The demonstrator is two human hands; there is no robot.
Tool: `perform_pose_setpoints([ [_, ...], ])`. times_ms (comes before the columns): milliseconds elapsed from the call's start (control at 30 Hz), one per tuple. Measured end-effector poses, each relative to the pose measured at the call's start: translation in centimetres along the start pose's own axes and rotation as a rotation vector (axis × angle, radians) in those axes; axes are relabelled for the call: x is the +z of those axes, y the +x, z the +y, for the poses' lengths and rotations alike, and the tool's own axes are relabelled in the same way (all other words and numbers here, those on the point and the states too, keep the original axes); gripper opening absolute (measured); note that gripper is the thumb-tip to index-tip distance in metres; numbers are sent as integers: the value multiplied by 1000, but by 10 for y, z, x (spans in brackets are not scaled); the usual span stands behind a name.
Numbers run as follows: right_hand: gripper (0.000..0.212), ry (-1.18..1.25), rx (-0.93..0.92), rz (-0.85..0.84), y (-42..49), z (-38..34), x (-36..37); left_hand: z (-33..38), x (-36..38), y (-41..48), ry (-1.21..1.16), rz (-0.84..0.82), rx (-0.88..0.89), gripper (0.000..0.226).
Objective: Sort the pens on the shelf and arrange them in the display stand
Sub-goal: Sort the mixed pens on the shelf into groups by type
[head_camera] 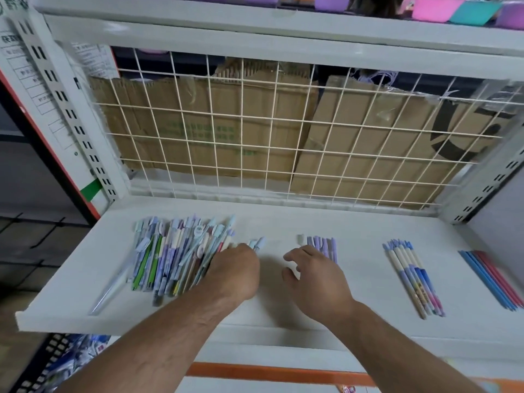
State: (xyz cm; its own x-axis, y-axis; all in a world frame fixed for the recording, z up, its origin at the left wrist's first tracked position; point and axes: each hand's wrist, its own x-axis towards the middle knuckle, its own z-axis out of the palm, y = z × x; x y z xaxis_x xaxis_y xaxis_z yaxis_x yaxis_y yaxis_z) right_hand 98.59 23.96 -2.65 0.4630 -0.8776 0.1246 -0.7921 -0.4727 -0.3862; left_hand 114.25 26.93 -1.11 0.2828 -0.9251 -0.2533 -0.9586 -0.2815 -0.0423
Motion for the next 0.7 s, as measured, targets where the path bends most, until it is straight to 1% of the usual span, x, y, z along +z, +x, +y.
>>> perform_pose_setpoints([
  [67,27,8,29,-8,0,6,3,1,0,-1,-120,3,-26,29],
  [133,28,37,38,-11,1,13,6,3,-6,0,-289,-22,-49,19],
  [200,23,103,60,-33,3,13,-1,8,-10,5,-516,-97,-61,7],
  [233,19,153,69,-50,3,13,-6,11,-10,8,-675,-133,-71,4],
  [300,12,291,78,-79,4,12,-13,17,-9,12,-1035,-182,-102,6],
  [333,10,372,89,-97,4,12,-16,20,-9,13,-1172,-196,-116,8],
  [400,12,498,140,-142,3,15,-22,28,-10,12,-1350,-223,-127,15],
  [500,19,607,225,-196,-1,24,-30,44,-14,6,-1480,-277,-106,18],
  [600,18,669,270,-198,-5,39,-36,61,-12,6,-1504,-320,-62,14],
  [700,15,700,297,-190,-9,53,-43,77,-8,8,-1499,-329,-40,21],
])
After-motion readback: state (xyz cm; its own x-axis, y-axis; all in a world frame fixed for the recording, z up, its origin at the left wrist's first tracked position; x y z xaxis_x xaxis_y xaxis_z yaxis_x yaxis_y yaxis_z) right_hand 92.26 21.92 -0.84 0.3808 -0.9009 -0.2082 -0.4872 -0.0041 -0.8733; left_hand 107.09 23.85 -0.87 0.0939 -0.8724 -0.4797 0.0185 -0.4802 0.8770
